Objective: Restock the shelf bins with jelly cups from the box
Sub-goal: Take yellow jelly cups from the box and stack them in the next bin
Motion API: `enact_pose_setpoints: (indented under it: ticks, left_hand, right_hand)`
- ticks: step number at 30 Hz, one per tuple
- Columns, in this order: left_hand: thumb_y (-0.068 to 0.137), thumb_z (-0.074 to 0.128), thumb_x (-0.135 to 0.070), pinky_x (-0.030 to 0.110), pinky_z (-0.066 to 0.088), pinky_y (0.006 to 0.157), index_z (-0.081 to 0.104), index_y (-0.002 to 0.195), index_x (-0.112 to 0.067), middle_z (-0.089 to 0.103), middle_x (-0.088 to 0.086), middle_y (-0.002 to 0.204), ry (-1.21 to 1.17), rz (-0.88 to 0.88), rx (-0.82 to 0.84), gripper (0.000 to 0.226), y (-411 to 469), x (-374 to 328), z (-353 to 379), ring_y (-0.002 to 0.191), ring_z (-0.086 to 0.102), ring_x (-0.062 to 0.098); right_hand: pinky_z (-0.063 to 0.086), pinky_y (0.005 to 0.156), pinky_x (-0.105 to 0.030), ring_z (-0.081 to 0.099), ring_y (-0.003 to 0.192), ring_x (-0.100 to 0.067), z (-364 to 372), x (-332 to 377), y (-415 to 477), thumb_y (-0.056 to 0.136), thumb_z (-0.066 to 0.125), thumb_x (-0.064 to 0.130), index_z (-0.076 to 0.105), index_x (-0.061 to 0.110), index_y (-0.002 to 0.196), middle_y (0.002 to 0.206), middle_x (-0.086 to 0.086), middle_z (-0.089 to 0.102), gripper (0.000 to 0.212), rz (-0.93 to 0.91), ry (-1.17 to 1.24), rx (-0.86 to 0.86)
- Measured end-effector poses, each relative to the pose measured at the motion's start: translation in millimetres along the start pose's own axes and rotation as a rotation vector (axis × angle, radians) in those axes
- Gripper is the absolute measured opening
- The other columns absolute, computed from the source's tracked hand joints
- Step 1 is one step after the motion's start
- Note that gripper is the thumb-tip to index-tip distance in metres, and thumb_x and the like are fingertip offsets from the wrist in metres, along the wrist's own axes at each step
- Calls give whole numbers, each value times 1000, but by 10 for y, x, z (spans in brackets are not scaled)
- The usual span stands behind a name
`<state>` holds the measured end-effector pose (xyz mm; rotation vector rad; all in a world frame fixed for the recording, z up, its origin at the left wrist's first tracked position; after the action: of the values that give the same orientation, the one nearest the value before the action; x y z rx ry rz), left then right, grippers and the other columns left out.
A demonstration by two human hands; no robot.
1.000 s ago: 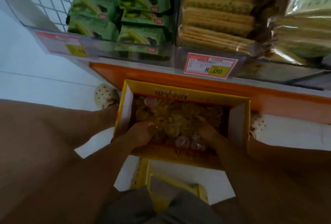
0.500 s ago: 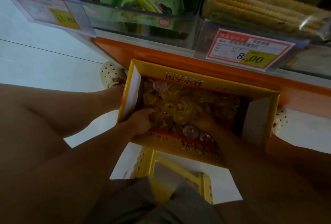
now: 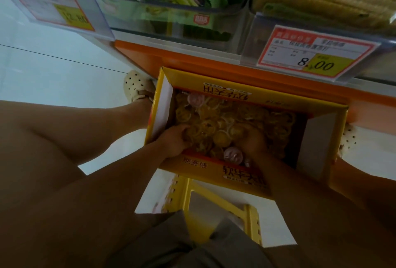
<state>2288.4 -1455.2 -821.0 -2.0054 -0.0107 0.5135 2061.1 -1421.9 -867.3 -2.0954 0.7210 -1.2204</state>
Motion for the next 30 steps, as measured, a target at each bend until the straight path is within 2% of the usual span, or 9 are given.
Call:
enact_pose_setpoints:
  ticks: [4, 7, 10, 15, 18, 21, 24, 26, 30]
  left_hand:
    - [95, 57, -31, 41, 33, 112, 31, 149, -22, 39, 10, 150, -38, 3, -31, 61, 199, -43, -4, 136, 39, 29]
    - [99, 49, -35, 41, 37, 109, 28, 150, -25, 41, 10, 148, 6, 25, -6, 56, 343, -130, 80, 132, 43, 31]
    - [99, 48, -35, 45, 42, 104, 29, 148, -28, 44, 11, 145, 101, 40, 14, 53, 465, -169, 192, 127, 47, 31]
    - [97, 50, -31, 40, 40, 105, 46, 136, -15, 50, 12, 137, 260, 13, 0, 43, 605, -176, 197, 125, 48, 29]
    - [92, 62, -31, 36, 45, 94, 51, 128, -14, 57, 6, 124, 145, 44, 0, 41, 560, -251, 179, 114, 54, 24]
    - [84, 72, -27, 31, 49, 81, 52, 122, -21, 58, 0, 115, -134, 9, -6, 43, 453, -273, 150, 105, 58, 20]
    - [86, 62, -11, 26, 44, 62, 46, 125, -26, 54, 1, 106, -303, -7, 64, 45, 304, -482, 162, 84, 55, 15]
    - [83, 54, -2, 23, 43, 56, 44, 131, -30, 50, 1, 109, -372, 19, 149, 56, 177, -716, 181, 80, 52, 14]
    - [82, 50, -2, 36, 56, 83, 47, 133, -48, 47, -8, 116, -458, 128, 334, 69, -79, -1064, 252, 106, 54, 21]
  right_hand:
    - [45, 98, -29, 53, 109, -23, -140, 50, -28, 77, 67, -16, 59, -6, 121, 126, -26, 57, 46, -49, 211, -22]
    - [49, 85, -26, 55, 104, -19, -179, 65, -71, 74, 70, -14, 61, 4, 117, 120, -19, 61, 48, -30, 257, 26]
    - [48, 68, -12, 59, 96, -14, -200, 4, -149, 76, 70, -10, 60, 10, 121, 111, -7, 63, 50, 56, 352, 76]
    - [54, 86, -35, 62, 106, -20, -169, -173, -251, 80, 72, 2, 63, 30, 110, 117, -3, 64, 42, 183, 453, 97]
    - [53, 91, -47, 62, 109, -25, -60, -299, -295, 86, 68, 11, 62, 37, 106, 122, -5, 64, 34, 297, 528, 182]
    - [54, 82, -43, 64, 104, -24, 61, -267, -349, 89, 62, 10, 62, 32, 114, 116, -6, 68, 33, 353, 666, 327]
    - [50, 80, -42, 64, 97, -26, 95, -112, -429, 92, 57, 9, 62, 35, 109, 105, -6, 70, 30, 363, 745, 427]
    - [53, 68, -37, 64, 93, -28, 103, 4, -502, 93, 54, 10, 59, 35, 115, 104, -9, 68, 33, 355, 759, 491]
    - [50, 51, -28, 64, 81, -25, 74, 212, -695, 94, 50, 16, 52, 30, 129, 99, -12, 64, 37, 327, 723, 573]
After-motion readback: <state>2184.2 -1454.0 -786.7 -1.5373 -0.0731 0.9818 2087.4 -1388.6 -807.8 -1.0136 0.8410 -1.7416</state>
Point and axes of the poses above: each hand's wrist, its own y-axis towards the middle knuckle, its own z-axis out of the palm, x = y × z, the point moved 10 cm from there along y, towards the middle knuckle
